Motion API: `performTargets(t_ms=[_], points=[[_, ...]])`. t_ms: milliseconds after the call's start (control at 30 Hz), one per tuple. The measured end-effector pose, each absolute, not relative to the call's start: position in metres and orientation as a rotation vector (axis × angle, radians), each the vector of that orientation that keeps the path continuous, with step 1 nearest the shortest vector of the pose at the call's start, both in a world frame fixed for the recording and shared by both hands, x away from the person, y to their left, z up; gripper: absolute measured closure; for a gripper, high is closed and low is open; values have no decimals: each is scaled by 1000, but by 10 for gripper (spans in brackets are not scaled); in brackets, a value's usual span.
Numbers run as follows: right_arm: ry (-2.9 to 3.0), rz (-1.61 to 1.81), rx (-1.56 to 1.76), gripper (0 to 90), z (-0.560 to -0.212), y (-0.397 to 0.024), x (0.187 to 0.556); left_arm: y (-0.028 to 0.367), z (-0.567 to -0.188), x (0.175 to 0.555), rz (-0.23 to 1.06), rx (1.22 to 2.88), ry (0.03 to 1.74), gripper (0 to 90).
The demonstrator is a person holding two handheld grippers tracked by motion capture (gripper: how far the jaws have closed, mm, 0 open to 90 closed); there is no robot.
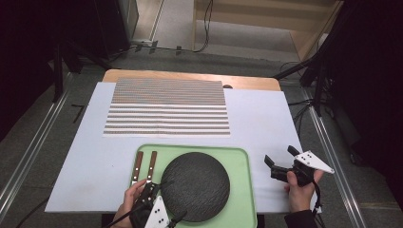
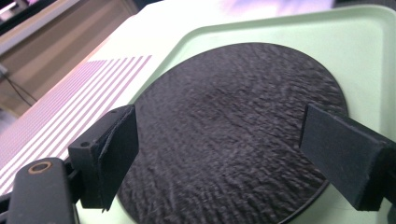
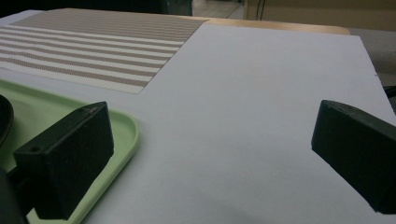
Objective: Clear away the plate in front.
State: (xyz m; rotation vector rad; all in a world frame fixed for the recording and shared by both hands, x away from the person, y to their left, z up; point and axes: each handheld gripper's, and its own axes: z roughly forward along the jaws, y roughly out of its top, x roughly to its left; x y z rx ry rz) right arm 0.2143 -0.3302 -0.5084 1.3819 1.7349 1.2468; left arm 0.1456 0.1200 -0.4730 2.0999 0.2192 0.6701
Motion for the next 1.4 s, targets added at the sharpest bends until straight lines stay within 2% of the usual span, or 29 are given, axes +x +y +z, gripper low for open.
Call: performTargets(t_ms=[33,267,1400], points=[[1735,1249,1383,0,-509,-330,214,122,-472,147,666,2089,237,78],[1736,1247,1383,0,-509,-330,214,137,-469,161,667,2056,325,0],[1742,1240,1377,0,-510,-331,215,206,-460,202,710,1917,615,0]])
